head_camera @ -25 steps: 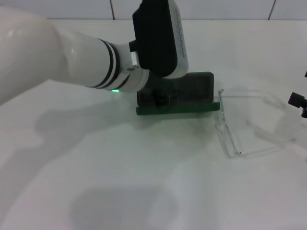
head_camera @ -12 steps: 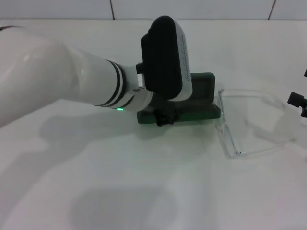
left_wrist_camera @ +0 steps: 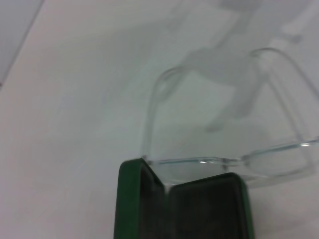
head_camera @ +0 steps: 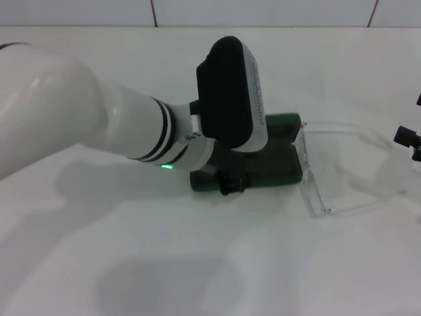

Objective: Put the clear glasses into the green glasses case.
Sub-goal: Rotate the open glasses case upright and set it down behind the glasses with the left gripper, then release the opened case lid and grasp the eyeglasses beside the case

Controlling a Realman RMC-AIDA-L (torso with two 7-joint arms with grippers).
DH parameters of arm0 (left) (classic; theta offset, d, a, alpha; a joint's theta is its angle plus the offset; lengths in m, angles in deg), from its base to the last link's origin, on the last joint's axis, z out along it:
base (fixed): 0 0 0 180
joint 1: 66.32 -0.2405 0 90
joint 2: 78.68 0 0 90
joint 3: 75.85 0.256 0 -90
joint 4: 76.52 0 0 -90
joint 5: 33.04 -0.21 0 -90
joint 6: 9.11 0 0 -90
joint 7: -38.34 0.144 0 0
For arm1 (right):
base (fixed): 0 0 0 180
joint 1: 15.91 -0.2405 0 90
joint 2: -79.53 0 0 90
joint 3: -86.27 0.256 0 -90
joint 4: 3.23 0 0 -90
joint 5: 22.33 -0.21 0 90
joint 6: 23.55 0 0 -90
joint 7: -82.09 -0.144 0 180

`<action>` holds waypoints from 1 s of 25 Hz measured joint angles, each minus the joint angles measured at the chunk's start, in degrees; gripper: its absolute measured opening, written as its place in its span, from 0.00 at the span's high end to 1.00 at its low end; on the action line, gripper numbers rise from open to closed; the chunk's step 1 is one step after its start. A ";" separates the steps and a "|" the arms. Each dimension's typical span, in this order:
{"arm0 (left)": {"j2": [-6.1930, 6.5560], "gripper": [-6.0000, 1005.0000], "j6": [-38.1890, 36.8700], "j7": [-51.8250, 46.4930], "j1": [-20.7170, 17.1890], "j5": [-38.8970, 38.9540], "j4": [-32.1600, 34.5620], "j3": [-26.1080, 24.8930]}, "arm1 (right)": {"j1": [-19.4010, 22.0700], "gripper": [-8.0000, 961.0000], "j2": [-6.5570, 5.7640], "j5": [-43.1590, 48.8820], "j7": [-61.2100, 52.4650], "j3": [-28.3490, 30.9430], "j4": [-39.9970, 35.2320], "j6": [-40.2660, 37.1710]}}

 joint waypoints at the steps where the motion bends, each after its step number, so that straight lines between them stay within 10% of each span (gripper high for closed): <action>1: 0.00 0.68 -0.45 -0.08 -0.02 0.15 0.00 0.00 | 0.00 0.10 0.00 0.00 0.00 0.00 0.00 0.00; 14: 0.08 0.68 -8.96 -1.53 -0.60 6.06 3.69 -3.99 | -0.23 0.10 0.00 0.08 -1.51 -0.47 -0.66 0.10; 25: 0.33 0.68 -26.79 1.62 -1.56 26.96 6.77 -24.27 | -2.71 0.10 0.51 19.12 -31.36 -2.23 -21.85 0.27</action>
